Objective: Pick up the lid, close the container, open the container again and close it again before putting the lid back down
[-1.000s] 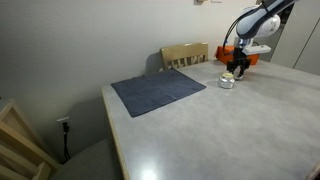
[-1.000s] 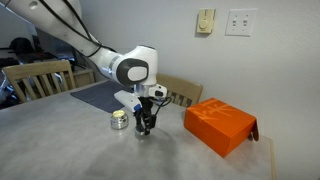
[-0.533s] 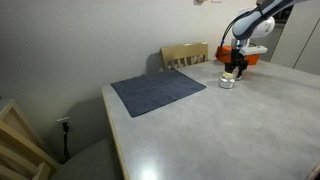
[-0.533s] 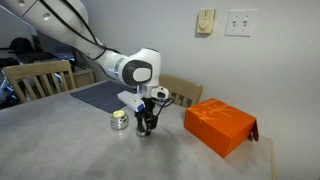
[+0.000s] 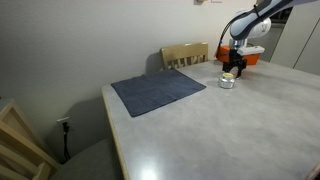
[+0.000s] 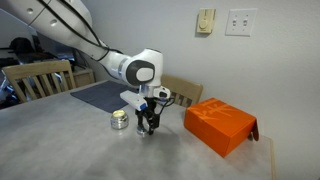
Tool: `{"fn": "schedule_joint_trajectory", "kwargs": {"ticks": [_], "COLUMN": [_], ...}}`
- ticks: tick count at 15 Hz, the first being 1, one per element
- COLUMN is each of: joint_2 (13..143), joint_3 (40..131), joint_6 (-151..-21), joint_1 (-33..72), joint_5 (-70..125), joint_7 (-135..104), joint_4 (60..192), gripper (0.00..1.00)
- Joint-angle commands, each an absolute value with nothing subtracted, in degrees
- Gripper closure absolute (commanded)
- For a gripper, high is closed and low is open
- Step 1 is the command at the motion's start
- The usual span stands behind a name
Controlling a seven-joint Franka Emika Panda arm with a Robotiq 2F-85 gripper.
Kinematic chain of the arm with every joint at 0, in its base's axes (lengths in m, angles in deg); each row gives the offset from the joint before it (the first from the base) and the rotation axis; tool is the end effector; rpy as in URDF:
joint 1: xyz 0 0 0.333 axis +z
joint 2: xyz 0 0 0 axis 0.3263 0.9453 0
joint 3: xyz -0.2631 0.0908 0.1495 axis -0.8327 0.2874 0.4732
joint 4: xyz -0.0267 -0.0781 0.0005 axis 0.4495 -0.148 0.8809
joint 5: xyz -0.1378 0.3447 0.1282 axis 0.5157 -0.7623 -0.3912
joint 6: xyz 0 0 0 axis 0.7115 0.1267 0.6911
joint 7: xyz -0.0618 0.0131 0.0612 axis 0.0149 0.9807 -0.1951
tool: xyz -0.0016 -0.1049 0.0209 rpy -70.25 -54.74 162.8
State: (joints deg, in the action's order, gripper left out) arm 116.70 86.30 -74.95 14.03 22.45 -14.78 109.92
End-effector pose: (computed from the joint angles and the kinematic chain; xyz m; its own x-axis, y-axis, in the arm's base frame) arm 0.7152 -0.0947 0.1379 0.9688 -0.2075 -0.1354 -0.2055 -0.9782 0.0289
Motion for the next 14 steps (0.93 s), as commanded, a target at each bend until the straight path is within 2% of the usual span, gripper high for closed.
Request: {"fn": "schedule_joint_trajectory", "kwargs": {"ticks": [1,14], "joint_2": [118.7,111.39], "joint_3": [86.25,85.32], "joint_6": [-72.96,-85.23], "joint_1": [13.93,17.17], "joint_5": [22.41,23.42], "joint_7": [-15.19,-17.45], "joint_4": [106.75,115.66], "gripper": [0.0,0.0]}}
